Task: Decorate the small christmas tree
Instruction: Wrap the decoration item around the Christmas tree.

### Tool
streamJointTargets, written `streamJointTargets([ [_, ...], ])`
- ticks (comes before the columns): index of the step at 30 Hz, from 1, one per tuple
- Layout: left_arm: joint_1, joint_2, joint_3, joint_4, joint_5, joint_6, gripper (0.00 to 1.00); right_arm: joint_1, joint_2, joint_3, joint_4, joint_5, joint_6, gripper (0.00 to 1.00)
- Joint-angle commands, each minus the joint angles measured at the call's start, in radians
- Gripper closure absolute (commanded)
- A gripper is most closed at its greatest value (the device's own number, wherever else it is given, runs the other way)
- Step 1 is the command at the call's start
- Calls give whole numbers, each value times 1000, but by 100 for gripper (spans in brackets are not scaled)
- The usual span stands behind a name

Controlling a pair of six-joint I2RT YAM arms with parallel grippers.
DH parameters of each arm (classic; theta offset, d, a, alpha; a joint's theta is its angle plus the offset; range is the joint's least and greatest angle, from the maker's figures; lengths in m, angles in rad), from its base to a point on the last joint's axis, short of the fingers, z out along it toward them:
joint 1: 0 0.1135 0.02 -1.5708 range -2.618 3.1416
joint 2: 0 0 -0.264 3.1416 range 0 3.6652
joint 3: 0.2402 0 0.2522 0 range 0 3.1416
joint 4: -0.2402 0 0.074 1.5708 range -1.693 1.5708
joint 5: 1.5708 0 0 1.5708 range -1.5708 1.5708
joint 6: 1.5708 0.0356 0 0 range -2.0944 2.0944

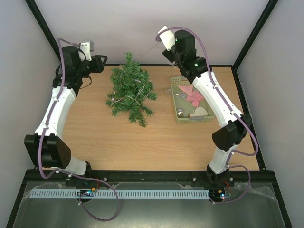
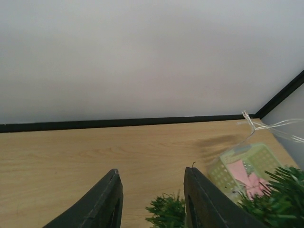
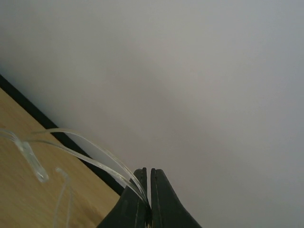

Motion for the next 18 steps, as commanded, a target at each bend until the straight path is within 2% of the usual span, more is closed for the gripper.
streamJointTargets([
  [1, 3, -70, 7, -63, 33, 17, 61, -3, -57, -29, -39, -29, 48, 98],
  [10, -1, -214, -111, -134, -126, 8, 54, -14, -96, -30, -235, 47, 218, 98],
  [13, -9, -264, -174, -152, -211, 6, 52, -14, -126, -56, -315, 32, 291, 98],
  [18, -7, -328, -305, -112, -265, -71, 48, -12, -225, -212, -373, -73, 400, 98],
])
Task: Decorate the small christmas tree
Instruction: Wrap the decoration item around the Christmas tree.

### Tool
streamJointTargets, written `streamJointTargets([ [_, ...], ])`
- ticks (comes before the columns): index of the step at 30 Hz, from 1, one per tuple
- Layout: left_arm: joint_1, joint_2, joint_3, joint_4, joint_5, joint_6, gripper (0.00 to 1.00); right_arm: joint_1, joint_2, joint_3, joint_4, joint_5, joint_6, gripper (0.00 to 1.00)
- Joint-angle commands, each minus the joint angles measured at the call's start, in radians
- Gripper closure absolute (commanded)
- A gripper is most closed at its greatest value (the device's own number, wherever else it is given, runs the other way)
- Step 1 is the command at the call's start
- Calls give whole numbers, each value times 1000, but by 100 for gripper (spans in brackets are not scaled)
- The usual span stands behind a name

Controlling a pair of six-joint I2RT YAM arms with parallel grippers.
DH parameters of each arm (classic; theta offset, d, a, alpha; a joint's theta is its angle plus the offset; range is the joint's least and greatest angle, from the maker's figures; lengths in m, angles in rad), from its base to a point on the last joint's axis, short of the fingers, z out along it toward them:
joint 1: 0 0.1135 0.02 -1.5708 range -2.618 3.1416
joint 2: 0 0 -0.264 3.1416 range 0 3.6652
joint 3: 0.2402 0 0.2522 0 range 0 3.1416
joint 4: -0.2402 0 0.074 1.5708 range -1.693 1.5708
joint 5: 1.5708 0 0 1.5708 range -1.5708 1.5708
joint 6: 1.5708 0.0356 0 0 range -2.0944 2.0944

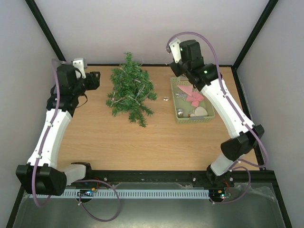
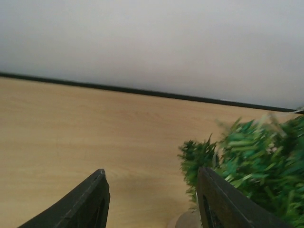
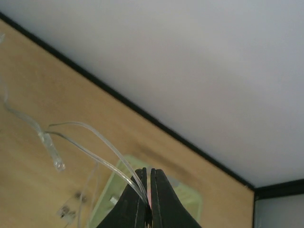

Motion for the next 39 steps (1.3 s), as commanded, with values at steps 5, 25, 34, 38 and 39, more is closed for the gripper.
streamJointTargets([
  [5, 7, -61, -158, 3, -62, -137, 47, 10, -201, -276, -73, -204, 222, 98],
  [25, 29, -168, -341, 25, -28, -176, 47, 152, -475, -757, 168, -288, 490, 98],
  [34, 31, -171, -353, 18, 4, -179, 47, 151, -421, -770, 259, -2, 464, 98],
  [38, 31, -180, -360, 15, 6, -180, 47, 136, -362, -735, 216, 11, 447, 98],
  [39, 31, -180, -360, 13, 9, -180, 47, 136, -356, -732, 202, -22, 453, 98],
])
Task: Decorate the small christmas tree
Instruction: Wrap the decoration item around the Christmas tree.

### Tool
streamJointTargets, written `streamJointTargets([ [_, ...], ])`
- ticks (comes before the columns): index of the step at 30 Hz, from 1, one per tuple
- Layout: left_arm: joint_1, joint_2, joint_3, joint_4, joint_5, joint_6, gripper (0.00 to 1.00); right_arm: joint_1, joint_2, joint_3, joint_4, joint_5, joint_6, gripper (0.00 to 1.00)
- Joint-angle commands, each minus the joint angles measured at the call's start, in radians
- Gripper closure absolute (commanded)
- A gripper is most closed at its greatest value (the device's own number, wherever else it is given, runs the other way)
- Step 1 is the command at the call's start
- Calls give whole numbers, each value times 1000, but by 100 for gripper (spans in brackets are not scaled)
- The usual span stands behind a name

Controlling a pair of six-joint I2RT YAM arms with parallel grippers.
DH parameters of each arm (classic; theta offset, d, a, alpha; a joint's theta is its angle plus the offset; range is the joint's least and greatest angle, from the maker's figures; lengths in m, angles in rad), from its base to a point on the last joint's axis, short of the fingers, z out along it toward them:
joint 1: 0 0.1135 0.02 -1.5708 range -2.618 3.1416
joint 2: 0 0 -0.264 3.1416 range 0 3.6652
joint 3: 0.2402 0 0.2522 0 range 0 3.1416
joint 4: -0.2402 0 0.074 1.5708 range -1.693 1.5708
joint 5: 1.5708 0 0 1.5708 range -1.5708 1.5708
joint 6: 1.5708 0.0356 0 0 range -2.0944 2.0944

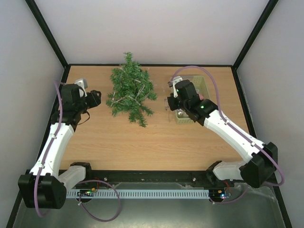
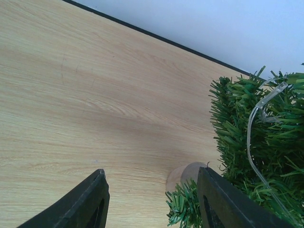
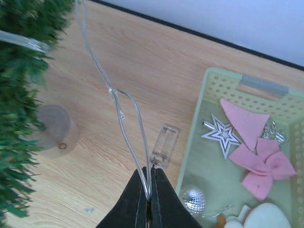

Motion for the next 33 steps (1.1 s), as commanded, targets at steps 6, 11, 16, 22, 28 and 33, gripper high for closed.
streamJointTargets([
  [6, 6, -27, -23, 3, 27, -12, 48, 22, 2, 6, -64, -89, 26, 98],
  [11, 7, -23, -42, 9, 25, -12, 48, 55, -71, 9, -57, -117, 54, 98],
  [16, 7, -22, -65, 23, 31, -21, 49, 76, -94, -1, -47, -178, 84, 98],
  [22, 7, -26, -78, 28, 35, -27, 50, 123, -94, -41, 60, -294, 165, 98],
  [28, 7, -28, -88, 36, 41, -31, 50, 190, -85, -132, 221, -344, 295, 98],
  [33, 7, -20, -100, 51, 56, -44, 51, 204, -72, -194, 349, -386, 328, 98],
])
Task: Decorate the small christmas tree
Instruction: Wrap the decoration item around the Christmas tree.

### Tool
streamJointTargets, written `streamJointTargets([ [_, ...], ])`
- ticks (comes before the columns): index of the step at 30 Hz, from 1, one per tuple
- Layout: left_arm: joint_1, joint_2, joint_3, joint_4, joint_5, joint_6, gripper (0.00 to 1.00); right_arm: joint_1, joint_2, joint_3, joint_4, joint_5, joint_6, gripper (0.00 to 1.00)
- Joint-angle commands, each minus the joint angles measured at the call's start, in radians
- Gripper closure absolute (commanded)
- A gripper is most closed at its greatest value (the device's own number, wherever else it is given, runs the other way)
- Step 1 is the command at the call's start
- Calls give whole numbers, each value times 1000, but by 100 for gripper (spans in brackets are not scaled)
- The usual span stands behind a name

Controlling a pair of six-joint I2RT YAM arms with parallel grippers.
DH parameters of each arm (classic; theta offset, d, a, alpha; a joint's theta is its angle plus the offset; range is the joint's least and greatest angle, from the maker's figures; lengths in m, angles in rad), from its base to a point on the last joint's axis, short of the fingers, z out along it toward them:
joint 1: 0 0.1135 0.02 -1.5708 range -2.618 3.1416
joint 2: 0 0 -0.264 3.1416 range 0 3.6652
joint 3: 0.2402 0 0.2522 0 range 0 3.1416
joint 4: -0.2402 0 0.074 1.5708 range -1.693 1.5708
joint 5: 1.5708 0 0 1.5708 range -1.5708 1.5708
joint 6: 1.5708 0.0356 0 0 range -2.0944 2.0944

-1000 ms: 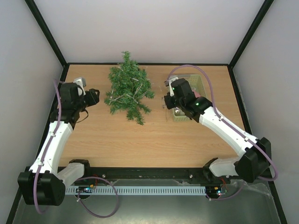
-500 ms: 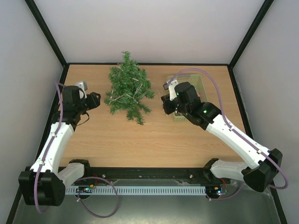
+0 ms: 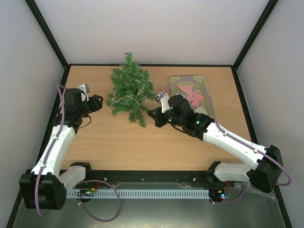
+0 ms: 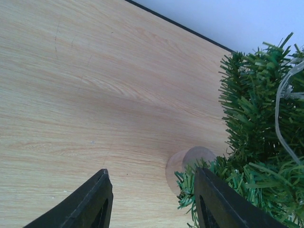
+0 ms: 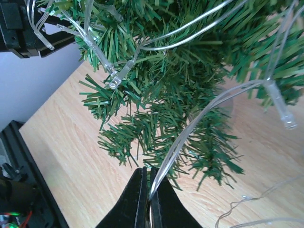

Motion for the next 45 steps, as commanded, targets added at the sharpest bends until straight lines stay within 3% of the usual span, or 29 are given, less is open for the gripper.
streamJointTargets([
  [1, 7, -6, -26, 29, 31, -20, 51, 10, 12, -43, 189, -43, 63, 95],
  [9, 7, -9, -72, 66, 77, -71, 53, 39, 138, -84, 319, -83, 91, 81],
  [15, 7, -31, -103, 74, 107, -72, 56, 40, 109, 26, -71, 3, -348, 48],
  [19, 7, -36, -116, 84, 130, -86, 56, 39, -21, -20, -184, 54, -516, 34],
  [23, 7, -34, -126, 94, 144, -96, 56, 39, -141, -128, -167, 24, -651, 31],
  [26, 7, -32, -128, 103, 156, -95, 56, 34, -164, -200, -130, 99, -747, 31],
  [37, 6, -24, -186, 179, 231, -136, 63, -38, 56, -321, 211, 158, -849, 35],
  [45, -9, -41, -249, 275, 294, -211, 86, -110, 215, -271, 214, 73, -916, 40],
])
